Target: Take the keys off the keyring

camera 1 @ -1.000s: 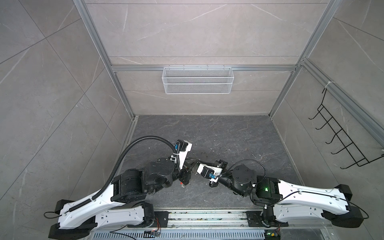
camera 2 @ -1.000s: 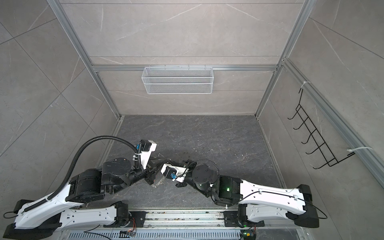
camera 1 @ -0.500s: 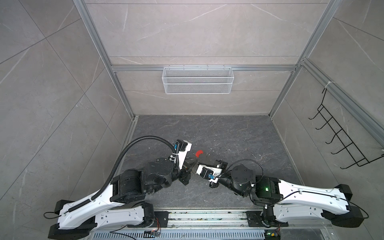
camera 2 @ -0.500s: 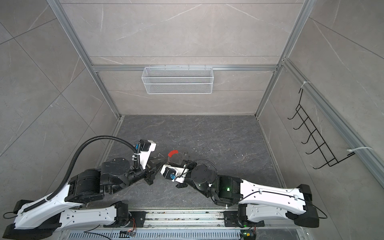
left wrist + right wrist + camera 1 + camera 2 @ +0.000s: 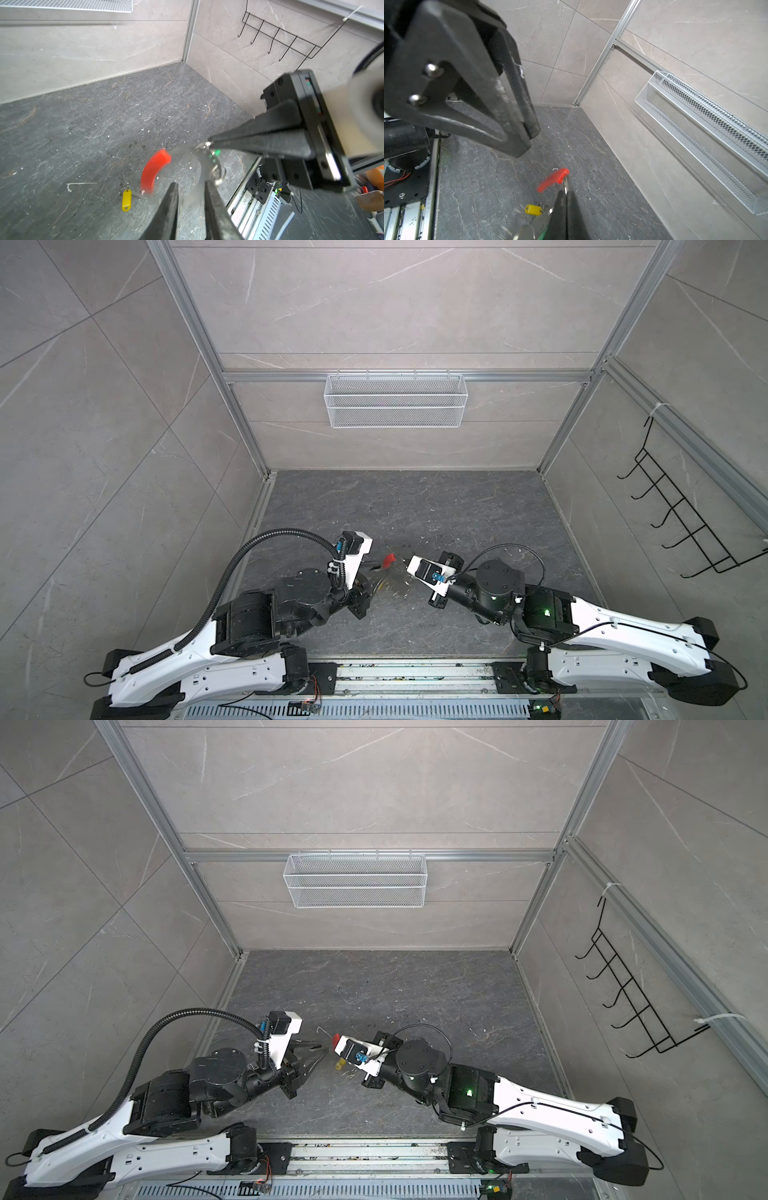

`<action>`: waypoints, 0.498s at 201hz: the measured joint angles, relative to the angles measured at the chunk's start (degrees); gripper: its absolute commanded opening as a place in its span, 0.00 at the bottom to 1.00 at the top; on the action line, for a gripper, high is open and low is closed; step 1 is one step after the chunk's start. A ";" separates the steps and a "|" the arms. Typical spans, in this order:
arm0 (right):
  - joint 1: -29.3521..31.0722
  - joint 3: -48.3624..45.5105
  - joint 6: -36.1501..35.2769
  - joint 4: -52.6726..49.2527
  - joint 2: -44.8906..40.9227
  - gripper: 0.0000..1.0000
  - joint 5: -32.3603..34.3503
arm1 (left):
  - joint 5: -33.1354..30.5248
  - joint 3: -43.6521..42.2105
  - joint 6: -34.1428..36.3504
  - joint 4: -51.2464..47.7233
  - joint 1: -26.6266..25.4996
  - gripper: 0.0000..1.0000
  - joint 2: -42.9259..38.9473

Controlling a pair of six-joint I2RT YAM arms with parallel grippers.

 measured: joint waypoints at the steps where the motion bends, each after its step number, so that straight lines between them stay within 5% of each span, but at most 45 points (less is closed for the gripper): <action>1: -0.09 0.00 0.07 0.00 -0.07 0.00 -0.09 | 0.04 -0.13 0.04 0.07 0.00 0.35 -0.09; 100: -10.54 -2.82 9.64 1.55 -4.57 0.00 -19.37 | 6.51 -7.72 12.13 16.00 0.00 0.42 -2.82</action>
